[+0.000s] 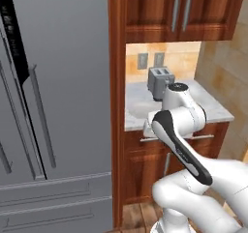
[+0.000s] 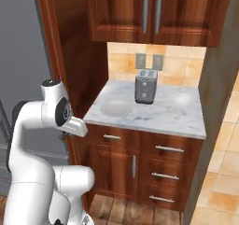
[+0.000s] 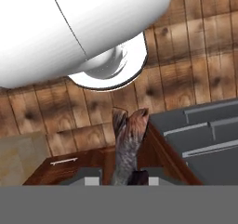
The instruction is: Take the fish from the oven and place it on the plate on the counter.
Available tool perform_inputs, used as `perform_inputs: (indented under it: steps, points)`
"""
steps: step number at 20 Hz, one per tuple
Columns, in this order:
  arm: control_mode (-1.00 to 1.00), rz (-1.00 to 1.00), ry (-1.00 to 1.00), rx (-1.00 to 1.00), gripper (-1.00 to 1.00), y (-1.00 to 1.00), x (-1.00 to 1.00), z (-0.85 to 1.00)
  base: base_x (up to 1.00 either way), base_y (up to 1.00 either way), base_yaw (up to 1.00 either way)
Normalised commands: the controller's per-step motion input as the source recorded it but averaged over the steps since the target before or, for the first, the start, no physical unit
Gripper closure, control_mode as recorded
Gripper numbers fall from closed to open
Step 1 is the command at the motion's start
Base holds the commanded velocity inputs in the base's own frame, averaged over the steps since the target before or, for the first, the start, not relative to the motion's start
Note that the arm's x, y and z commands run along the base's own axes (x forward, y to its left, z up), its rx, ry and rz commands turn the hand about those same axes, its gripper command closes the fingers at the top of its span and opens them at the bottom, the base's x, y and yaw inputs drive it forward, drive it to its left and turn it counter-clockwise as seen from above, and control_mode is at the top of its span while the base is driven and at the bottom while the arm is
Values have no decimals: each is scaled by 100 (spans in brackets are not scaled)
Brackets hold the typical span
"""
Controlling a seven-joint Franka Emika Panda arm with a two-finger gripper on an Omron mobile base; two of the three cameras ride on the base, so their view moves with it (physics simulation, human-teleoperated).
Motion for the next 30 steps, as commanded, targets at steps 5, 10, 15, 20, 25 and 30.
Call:
perform_inputs:
  steps: [5, 10, 15, 20, 25, 30]
  points:
    - [100, 0, 0, 0, 100, 0, 0, 0, 41, -27, 0]
    - [100, 0, 0, 0, 100, 0, 0, 0, 35, -41, -1]
    - [100, 0, 0, 0, 100, 0, 0, 0, 38, -73, 0]
    - [100, 0, 0, 0, 100, 0, 0, 0, 55, -10, 0]
    - [100, 0, 0, 0, 100, 0, 0, 0, 52, 0, 0]
    - [100, 0, 0, 0, 100, 0, 0, 0, 48, -1, 0]
